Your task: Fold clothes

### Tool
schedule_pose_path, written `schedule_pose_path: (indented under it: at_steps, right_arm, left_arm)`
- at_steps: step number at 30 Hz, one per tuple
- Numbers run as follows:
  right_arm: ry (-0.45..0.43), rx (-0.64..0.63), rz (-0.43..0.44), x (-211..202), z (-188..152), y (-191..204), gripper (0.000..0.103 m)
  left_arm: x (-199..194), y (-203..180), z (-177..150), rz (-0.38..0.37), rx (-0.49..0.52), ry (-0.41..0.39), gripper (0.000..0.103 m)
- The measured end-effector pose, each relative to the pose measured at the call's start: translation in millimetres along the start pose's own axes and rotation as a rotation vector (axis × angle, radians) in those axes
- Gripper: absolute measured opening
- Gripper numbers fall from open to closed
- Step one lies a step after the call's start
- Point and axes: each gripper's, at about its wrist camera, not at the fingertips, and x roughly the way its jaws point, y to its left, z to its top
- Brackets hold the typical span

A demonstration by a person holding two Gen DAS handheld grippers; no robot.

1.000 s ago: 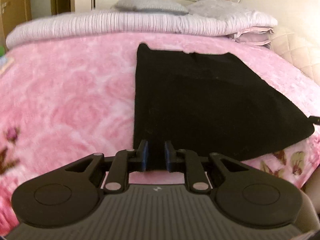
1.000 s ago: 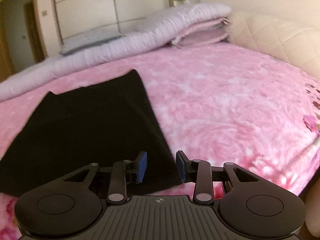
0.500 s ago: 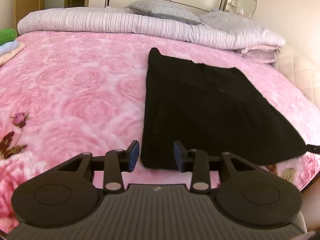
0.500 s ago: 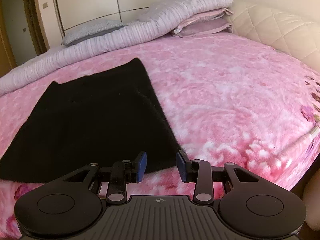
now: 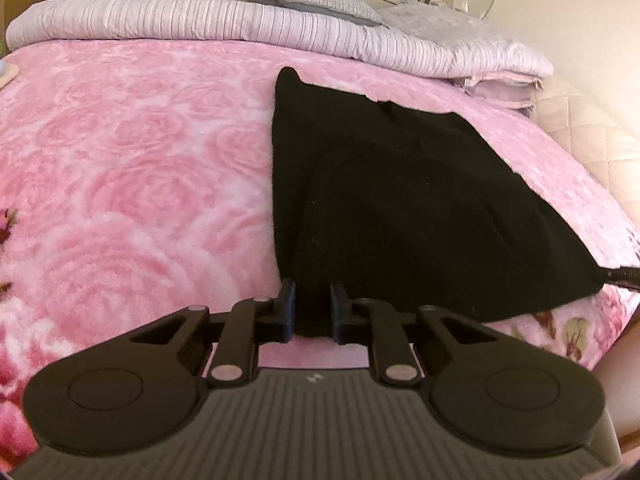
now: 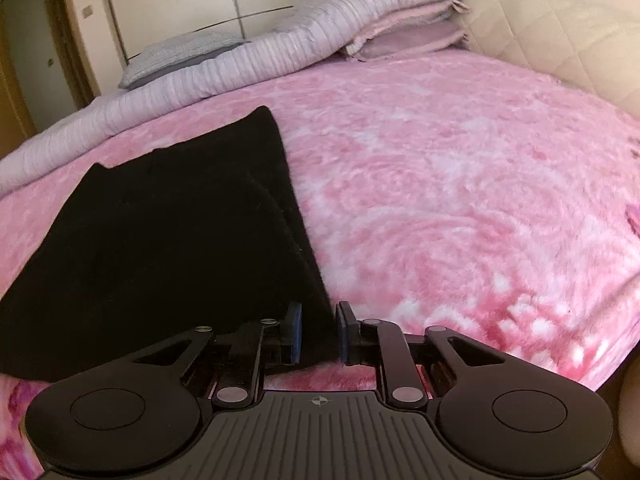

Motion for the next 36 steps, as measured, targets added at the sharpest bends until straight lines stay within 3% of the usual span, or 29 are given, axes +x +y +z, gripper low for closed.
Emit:
schedule_pose_path:
  at_steps: [3, 6, 9, 16, 21, 27, 36]
  right_arm:
    - [-0.004, -0.038, -0.047, 5, -4, 9, 0.018]
    - [-0.001, -0.079, -0.090, 1, -4, 20, 0.023]
    - [0.003, -0.037, -0.093, -13, -2, 24, 0.030]
    - [0.020, 0.031, 0.001, -56, -17, 47, 0.043]
    - [0.052, 0.003, 0.022, -77, -32, 68, 0.045]
    - [0.033, -0.019, 0.018, -95, -36, 73, 0.046]
    - [0.020, -0.006, 0.049, -107, -37, 73, 0.047]
  left_arm:
    - [-1, 2, -6, 0.010, -0.021, 0.003, 0.015]
    - [-11, -9, -10, 0.072, -0.038, 0.024, 0.015]
    - [-21, -25, -10, 0.123, -0.012, 0.064, 0.014]
    - [-53, -60, -7, 0.176, 0.019, 0.078, 0.024]
    - [-71, -78, -8, 0.204, 0.035, 0.089, 0.027]
    - [-90, -86, -16, 0.222, 0.033, 0.079, 0.028]
    - [-102, -92, -19, 0.201, 0.042, 0.063, 0.031]
